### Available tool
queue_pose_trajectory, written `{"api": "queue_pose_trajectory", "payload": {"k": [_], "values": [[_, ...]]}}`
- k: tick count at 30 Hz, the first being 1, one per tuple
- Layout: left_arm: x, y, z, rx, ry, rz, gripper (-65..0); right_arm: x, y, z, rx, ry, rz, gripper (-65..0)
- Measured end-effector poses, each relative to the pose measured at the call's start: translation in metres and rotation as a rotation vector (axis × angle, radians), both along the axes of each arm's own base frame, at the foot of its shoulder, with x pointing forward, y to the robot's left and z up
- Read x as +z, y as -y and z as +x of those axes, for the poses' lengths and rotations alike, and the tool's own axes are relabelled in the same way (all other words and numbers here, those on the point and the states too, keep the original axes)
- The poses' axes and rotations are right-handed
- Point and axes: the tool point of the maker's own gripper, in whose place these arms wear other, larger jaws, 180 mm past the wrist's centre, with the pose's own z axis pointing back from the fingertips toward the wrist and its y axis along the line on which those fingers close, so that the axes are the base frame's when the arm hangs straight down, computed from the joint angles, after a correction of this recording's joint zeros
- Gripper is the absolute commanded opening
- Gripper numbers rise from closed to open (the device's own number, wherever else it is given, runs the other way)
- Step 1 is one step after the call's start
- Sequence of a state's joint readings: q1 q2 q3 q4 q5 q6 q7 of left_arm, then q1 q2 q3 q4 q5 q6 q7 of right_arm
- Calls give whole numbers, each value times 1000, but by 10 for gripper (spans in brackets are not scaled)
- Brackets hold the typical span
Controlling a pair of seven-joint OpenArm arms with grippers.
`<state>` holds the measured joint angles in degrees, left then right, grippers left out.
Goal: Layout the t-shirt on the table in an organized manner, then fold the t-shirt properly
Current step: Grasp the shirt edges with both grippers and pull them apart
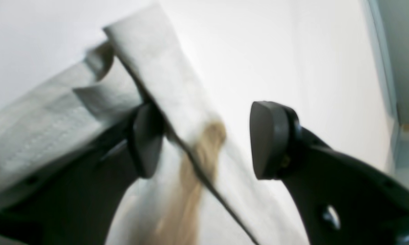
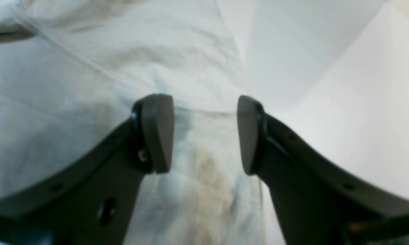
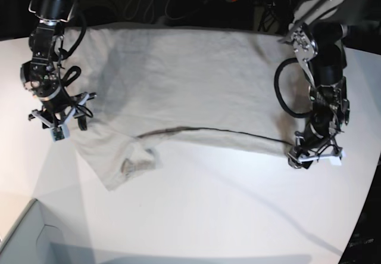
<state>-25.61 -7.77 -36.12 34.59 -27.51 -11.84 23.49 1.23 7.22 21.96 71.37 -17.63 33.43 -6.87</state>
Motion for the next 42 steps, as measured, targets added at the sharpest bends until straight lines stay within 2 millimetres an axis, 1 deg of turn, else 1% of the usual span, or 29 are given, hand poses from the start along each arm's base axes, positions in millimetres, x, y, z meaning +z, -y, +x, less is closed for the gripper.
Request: {"api": "queue_pose_trajectory", "payload": {"k": [4,8,16,17,21,23,26,28,30,32,34,36,38,40,42], "values": [[-1,3,0,3,0,-9,-302,0,-1,0,0,0,2,-348],[2,17,8,-16,6,-32,-305,0,-1,0,0,0,3,-348],[27,33,36,-25,64,-56,-304,0,-1,0,0,-1,1,-348],[31,33,39,-29,73,-55,-304,0,-1,0,0,0,2,-348],[52,25,52,-11,131,-30,-304,-1,0,0,0,-2,0,-348],[59,28,57,-15,144,-33,-304,0,0,0,0,-1,0,-348],[62,31,61,-21,151,-37,-304,0,0,0,0,-1,0,-348],[60,26,58,-24,139,-30,-304,-1,2,-2,1,-5,-6,-348],[54,13,50,-12,126,-10,-305,-1,6,-4,0,-9,-14,-348],[46,0,36,4,111,17,-306,-2,7,-5,-1,-11,-16,-348],[38,-8,18,15,96,51,-306,-3,4,-6,0,-14,-11,-348],[33,-5,1,-16,70,65,-306,-4,3,-6,1,-14,-8,-348],[34,-6,-10,-46,60,78,-306,-3,4,-6,1,-11,-10,-348],[37,-12,-15,-38,70,101,-306,-2,4,-4,3,-8,-11,-347],[33,-14,-19,-40,55,105,-306,-1,1,-1,6,-2,-5,-346]]}}
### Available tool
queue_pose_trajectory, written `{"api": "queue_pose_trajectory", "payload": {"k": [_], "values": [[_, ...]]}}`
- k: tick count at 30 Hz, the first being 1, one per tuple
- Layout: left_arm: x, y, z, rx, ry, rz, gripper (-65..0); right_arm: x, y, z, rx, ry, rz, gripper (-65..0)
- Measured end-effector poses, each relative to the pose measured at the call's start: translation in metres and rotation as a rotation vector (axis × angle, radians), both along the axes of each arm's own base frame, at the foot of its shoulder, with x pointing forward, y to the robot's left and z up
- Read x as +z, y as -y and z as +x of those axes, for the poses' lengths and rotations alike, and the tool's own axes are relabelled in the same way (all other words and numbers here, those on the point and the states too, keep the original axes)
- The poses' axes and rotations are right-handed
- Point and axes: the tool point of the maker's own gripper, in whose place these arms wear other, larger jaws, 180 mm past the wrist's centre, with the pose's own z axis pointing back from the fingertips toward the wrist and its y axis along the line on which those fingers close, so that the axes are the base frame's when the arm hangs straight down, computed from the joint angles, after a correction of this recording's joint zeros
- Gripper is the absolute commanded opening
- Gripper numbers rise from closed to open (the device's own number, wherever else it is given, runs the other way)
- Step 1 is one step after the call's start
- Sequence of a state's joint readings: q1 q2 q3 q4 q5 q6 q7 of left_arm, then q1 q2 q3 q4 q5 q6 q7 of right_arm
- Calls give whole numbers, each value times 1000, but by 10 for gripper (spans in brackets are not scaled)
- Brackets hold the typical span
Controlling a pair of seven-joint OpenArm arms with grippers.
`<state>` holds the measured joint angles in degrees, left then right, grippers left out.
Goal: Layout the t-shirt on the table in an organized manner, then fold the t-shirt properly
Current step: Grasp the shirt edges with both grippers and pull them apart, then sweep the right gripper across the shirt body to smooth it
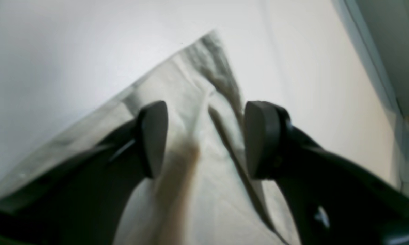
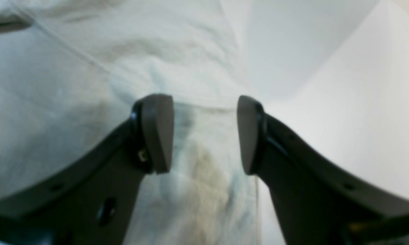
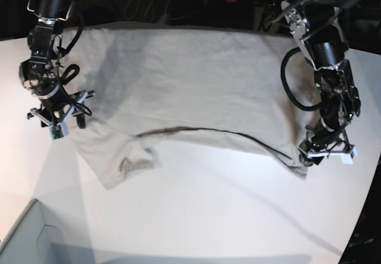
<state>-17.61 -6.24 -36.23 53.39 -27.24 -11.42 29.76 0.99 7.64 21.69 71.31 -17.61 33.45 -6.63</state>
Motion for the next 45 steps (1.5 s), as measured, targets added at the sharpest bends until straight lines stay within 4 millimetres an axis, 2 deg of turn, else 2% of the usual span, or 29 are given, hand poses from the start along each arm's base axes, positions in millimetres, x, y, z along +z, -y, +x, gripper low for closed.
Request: {"api": "queue_pose_trajectory", "payload": {"k": [4,7,10,13,16,20,23,25,29,30,32,34,35,38,41,43,45], "values": [[-30,12,-14,-8,-73,-49,-306,5,-28,22,47,21,33,-345],[-38,14,-15,1,-77,-61,-306,1,-45,34,86,13,59,-345],[-41,10,-13,31,-54,-62,-306,-14,-50,41,92,-36,79,-344],[-46,4,-17,37,-44,-63,-306,-16,-50,54,79,-47,108,-344],[-52,-7,-23,49,-50,-62,-306,-22,-38,61,28,-62,145,-345],[-53,-25,-33,89,-30,-20,-306,-37,1,47,-86,-102,176,-345],[-55,-35,-41,108,-27,6,-306,-39,21,43,-138,-99,193,-347],[-55,-36,-43,111,-25,9,-306,-41,29,42,-154,-108,190,-347],[-56,-36,-43,109,-28,9,-306,-39,31,41,-153,-108,176,-347],[-56,-35,-43,109,-27,8,-306,-35,32,40,-150,-109,159,-345],[-56,-34,-42,110,-26,6,-306,-14,34,43,-129,-37,112,-344],[-56,-34,-42,113,-25,3,-306,9,22,46,-77,31,57,-343],[-56,-34,-42,113,-26,2,-306,16,8,46,-30,49,31,-343],[-50,-34,-41,106,-32,15,-306,26,-56,44,153,73,4,-343],[-44,-34,-41,84,-45,38,-306,18,-113,30,323,57,6,-328],[-42,-34,-43,60,-67,33,-304,6,-140,18,416,15,-4,-311],[-42,-33,-44,50,-90,32,-304,2,-159,12,475,2,-6,-303]]}}
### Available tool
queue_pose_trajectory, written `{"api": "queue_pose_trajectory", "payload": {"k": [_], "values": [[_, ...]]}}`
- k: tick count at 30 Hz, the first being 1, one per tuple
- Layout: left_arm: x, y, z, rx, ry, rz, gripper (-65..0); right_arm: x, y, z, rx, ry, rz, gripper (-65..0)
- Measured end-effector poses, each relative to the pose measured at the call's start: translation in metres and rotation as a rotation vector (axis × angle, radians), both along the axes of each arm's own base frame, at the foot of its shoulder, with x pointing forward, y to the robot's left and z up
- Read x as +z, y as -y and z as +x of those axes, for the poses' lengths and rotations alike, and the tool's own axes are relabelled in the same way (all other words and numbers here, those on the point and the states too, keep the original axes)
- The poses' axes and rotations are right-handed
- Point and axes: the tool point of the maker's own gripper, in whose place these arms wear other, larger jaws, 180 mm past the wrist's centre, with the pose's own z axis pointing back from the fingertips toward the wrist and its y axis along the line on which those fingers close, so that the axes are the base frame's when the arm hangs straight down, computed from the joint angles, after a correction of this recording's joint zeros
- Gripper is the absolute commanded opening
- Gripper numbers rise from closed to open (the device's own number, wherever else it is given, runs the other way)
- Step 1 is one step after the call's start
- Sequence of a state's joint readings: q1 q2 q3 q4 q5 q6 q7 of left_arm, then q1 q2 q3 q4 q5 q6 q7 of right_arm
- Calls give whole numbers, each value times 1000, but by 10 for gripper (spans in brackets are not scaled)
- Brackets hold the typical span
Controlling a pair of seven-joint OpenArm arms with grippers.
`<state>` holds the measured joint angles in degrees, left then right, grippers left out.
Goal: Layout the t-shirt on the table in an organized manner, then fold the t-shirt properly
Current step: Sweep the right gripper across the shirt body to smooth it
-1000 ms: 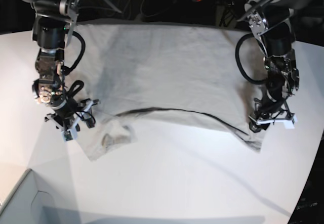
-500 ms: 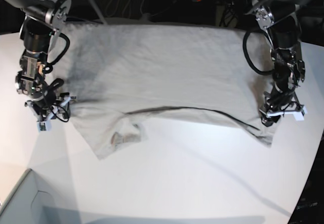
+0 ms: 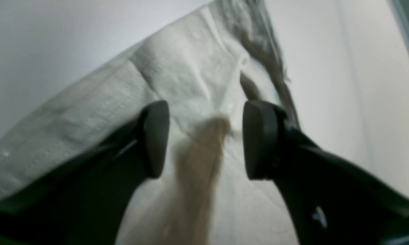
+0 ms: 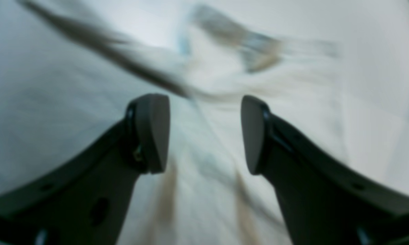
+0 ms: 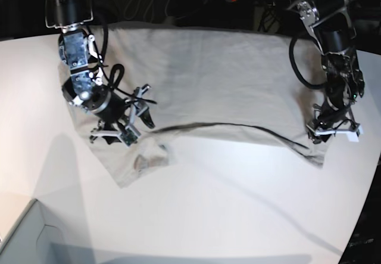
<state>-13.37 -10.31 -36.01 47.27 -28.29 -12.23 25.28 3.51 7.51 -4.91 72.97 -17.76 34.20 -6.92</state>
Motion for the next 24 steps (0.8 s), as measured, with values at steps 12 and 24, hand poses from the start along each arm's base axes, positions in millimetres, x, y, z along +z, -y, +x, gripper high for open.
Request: {"api": "queue_pose_trajectory", "payload": {"k": [12,24], "values": [[0,0,0,-5,-4,3,-304,-29,-51,11,206,-83,-68,-304],[-1,0,0,-3,-6,1,-304,-13,-83,21,254,-44,-34,-306]]}}
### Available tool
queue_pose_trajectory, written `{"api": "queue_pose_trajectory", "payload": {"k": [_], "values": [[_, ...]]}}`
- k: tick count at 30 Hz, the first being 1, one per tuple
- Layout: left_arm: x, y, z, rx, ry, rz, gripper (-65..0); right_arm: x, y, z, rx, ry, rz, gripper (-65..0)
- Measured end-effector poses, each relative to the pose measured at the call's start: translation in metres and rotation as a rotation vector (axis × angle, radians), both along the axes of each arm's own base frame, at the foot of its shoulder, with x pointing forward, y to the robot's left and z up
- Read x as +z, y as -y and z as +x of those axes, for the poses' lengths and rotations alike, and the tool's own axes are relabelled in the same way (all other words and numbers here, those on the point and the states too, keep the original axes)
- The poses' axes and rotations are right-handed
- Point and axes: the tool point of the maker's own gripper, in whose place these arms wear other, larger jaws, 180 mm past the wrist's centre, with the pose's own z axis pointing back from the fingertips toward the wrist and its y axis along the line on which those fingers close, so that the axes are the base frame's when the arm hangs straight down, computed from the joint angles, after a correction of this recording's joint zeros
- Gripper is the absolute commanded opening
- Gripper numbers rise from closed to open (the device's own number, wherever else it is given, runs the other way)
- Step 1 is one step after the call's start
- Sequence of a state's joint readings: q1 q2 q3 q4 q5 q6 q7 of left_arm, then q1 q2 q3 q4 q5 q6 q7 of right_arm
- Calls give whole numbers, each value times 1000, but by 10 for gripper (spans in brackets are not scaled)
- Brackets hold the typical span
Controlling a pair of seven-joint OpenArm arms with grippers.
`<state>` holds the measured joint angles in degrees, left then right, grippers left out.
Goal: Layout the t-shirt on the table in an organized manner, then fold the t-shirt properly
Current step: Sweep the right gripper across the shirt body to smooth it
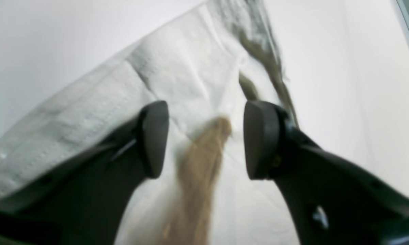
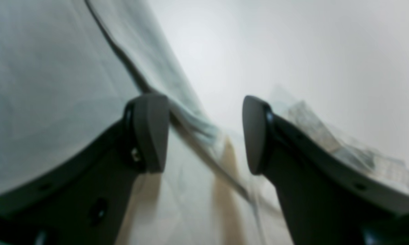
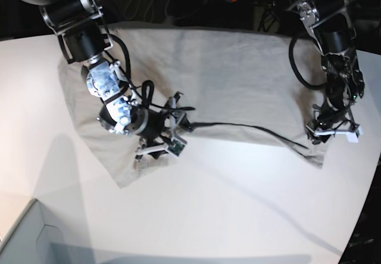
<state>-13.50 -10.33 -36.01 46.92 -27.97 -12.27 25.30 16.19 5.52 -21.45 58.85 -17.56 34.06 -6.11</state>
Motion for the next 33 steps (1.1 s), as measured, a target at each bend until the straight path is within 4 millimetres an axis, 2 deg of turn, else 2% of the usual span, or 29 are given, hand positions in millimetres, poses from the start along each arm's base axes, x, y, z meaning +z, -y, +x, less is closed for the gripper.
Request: {"api": "queue_pose_trajectory", "payload": {"k": [5,9,13,18,25,28,30,33], "values": [[0,0,0,-1,3,-1,-304,-18,-2,2,7,-60,-30,-307],[0,1,0,-1,2,-3,-304,-18,-4,7,5,-68,-27,-339],[0,0,-1,3,5,1,-304,-18,-4,7,4,-68,-28,-440],[-1,0,-2,0,4,1,-304,-11,-3,17,2,-48,-28,-650],[-1,-1,-2,0,4,3,-304,-10,1,19,-11,-48,-28,-650],[-1,-1,-3,0,4,2,-304,-1,8,32,-56,-28,-15,-640],[-1,-1,-3,1,4,0,-304,7,21,49,-140,16,-6,-581],[-1,-1,-3,1,5,1,-304,16,45,69,-269,76,-21,-456]]}}
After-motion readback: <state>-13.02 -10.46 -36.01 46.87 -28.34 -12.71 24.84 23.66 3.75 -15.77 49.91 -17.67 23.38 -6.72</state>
